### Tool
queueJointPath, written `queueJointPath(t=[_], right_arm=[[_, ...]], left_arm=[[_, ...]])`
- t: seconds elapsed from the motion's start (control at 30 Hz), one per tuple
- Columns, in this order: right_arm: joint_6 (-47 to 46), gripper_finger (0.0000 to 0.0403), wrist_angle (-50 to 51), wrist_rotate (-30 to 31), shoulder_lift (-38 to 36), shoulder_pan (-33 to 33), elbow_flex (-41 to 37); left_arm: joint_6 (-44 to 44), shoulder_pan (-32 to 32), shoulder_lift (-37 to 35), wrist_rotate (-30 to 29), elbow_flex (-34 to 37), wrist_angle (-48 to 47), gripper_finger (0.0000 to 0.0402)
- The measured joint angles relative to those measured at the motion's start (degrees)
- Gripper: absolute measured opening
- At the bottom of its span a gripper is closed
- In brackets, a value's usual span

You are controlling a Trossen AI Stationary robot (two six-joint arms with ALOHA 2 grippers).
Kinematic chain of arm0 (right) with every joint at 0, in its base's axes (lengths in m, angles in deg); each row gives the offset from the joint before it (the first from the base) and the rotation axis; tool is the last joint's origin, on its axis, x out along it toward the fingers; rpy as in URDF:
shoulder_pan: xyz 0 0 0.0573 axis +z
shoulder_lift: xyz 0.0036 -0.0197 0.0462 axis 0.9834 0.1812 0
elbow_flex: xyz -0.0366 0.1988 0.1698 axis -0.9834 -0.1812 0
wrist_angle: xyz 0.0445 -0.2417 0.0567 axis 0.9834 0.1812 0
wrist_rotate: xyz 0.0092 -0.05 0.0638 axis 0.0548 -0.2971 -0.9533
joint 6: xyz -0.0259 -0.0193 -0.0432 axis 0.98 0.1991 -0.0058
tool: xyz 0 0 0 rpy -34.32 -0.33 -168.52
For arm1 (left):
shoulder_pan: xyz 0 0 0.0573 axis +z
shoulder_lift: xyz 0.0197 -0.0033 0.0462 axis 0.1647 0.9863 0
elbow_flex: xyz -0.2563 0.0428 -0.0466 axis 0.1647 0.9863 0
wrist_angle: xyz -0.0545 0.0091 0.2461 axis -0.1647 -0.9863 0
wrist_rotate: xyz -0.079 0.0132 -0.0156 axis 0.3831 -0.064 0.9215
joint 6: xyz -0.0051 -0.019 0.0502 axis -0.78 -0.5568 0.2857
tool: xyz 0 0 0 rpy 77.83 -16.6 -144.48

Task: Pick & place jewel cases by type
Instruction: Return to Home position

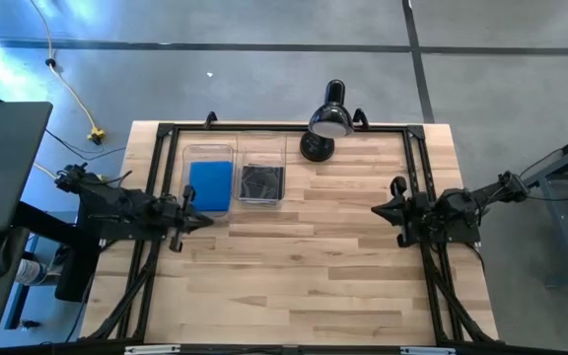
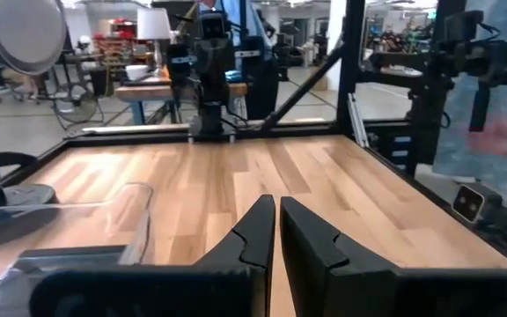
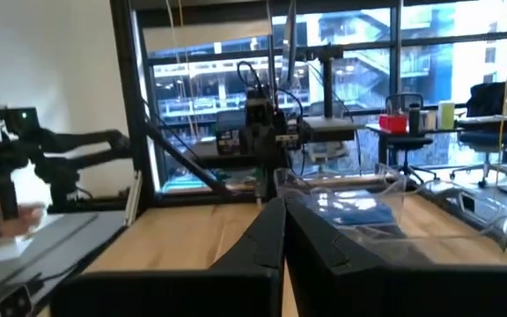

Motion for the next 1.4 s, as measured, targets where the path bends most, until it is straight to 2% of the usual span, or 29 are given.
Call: queueJointPath(t=[0.27, 0.5, 1.4], right_arm=[[6.8, 0.0000, 0.3, 0.0, 0.0, 0.0, 0.0], [4.4, 0.0000, 0.3, 0.0, 0.0, 0.0, 0.0], [4.4, 0.0001, 0.3, 0.0, 0.0, 0.0, 0.0]], left_arm=[[0.0, 0.0, 0.1, 0.9, 0.0, -0.1, 0.0018], [0.0, 0.0, 0.1, 0.9, 0.0, -0.2, 0.0018], [0.0, 0.0, 0.1, 0.9, 0.0, -0.2, 0.0018]])
